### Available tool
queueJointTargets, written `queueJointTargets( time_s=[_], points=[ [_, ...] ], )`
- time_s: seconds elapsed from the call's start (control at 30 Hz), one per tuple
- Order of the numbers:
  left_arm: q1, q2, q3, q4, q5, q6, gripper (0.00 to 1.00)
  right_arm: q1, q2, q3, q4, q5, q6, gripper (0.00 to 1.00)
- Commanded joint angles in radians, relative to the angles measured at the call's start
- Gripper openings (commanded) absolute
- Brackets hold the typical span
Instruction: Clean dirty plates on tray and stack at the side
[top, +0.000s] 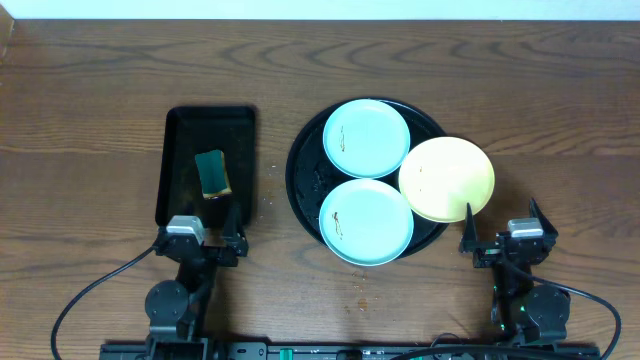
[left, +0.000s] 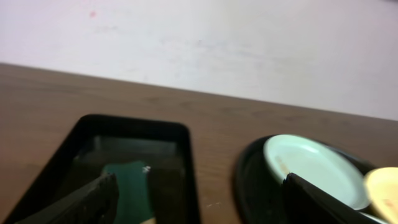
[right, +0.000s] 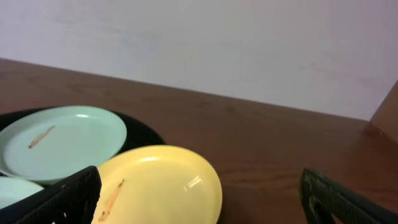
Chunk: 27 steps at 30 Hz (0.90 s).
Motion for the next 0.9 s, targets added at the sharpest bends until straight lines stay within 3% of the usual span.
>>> queueJointTargets(
  time_s=[0.0, 0.17, 0.3, 0.4, 0.53, 0.57, 0.63, 0.8, 0.83, 0.87],
  points=[
    [0.006, 0.0, 0.08, -0.005, 0.089, -0.076, 0.84, -0.013, -0.004, -0.001, 0.032, -0.053, 0.036, 0.99],
    [0.006, 0.135, 0.408, -0.263, -0.001, -0.12, 0.84, -0.013, 0.01, 0.124, -0.031, -0.063, 0.125, 0.99],
    [0.006, 0.432, 0.814, -0.607, -0.001, -0.1, 0.84, -0.013, 0.148, 0.364, -0.194, -0.079, 0.148, 0.99],
    [0.006, 0.75, 1.239, -1.039, 0.0, -0.066, 0.84, -0.013, 0.391, 0.669, -0.447, -0.119, 0.158, 0.99],
    [0.006, 1.015, 1.567, -1.398, -0.001, -0.067, 0.84, -0.013, 0.713, 1.07, -0.875, -0.222, 0.167, 0.99],
    [0.006, 1.095, 1.64, -1.482, -0.001, -0.068, 0.84, -0.013, 0.864, 1.247, -1.073, -0.251, 0.167, 0.99],
    [0.006, 1.168, 1.673, -1.543, -0.001, -0.067, 0.84, -0.013, 1.046, 1.452, -1.287, -0.301, 0.168, 0.99],
    [0.006, 1.292, 1.67, -1.556, -0.001, -0.068, 0.84, -0.013, 1.33, 1.708, -1.438, -0.462, 0.179, 0.99],
    [0.006, 1.319, 1.67, -1.544, -0.005, -0.068, 0.84, -0.011, 1.376, 1.711, -1.445, -0.52, 0.183, 0.76],
    [0.006, 1.332, 1.67, -1.537, -0.01, -0.068, 0.84, -0.008, 1.395, 1.706, -1.45, -0.517, 0.196, 0.62]
  ],
)
